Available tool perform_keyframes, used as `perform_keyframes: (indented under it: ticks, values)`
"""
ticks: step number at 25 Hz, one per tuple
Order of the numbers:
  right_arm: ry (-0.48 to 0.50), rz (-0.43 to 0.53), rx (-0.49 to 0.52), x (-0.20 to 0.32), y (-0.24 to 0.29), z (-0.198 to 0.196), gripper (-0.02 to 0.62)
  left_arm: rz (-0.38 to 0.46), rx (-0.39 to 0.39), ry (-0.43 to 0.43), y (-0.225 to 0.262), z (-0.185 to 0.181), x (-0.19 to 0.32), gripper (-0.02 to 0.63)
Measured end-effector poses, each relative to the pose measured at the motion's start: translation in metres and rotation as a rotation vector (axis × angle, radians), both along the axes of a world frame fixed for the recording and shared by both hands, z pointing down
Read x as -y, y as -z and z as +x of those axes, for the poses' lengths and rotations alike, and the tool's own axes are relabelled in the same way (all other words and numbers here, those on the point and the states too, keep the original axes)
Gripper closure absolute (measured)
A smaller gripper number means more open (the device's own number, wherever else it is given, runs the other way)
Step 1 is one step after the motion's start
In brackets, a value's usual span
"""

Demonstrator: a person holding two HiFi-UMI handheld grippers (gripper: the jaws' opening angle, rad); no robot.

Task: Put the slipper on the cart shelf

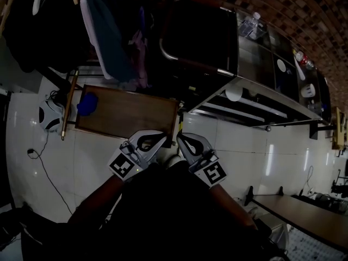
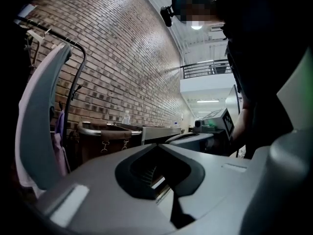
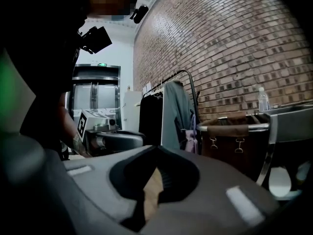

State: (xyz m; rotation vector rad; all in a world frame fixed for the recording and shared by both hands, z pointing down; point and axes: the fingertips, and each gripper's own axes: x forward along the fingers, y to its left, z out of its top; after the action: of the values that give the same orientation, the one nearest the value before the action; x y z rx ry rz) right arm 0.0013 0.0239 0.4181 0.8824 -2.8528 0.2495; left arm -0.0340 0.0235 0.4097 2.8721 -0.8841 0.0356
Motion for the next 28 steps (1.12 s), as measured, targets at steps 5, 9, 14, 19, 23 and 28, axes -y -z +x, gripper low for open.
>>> perform_keyframes:
  ticks: [5, 9, 14, 19, 23, 28]
  values:
    - [0.026, 0.012, 0.009, -0.014, 0.006, 0.004, 0.594, 0.0, 0.002, 0.002, 0.005, 0.011, -0.018, 0.601]
    - [0.044, 0.002, 0.042, -0.027, 0.007, 0.009, 0.595, -0.027, 0.027, 0.03, 0.004, 0.017, -0.033, 0.601]
    - [0.048, 0.002, 0.051, -0.036, 0.0, 0.007, 0.594, -0.023, 0.07, 0.047, 0.003, 0.014, -0.048, 0.601]
    - [0.064, 0.007, 0.07, -0.045, 0.008, -0.016, 0.595, -0.02, 0.081, 0.039, 0.007, -0.006, -0.059, 0.601]
    - [0.052, 0.009, 0.052, -0.038, 0.008, -0.045, 0.595, -0.003, 0.057, 0.023, 0.011, -0.037, -0.049, 0.601]
    - [-0.003, 0.005, 0.032, -0.03, 0.003, -0.095, 0.595, 0.0, 0.033, -0.016, 0.006, -0.086, -0.037, 0.601]
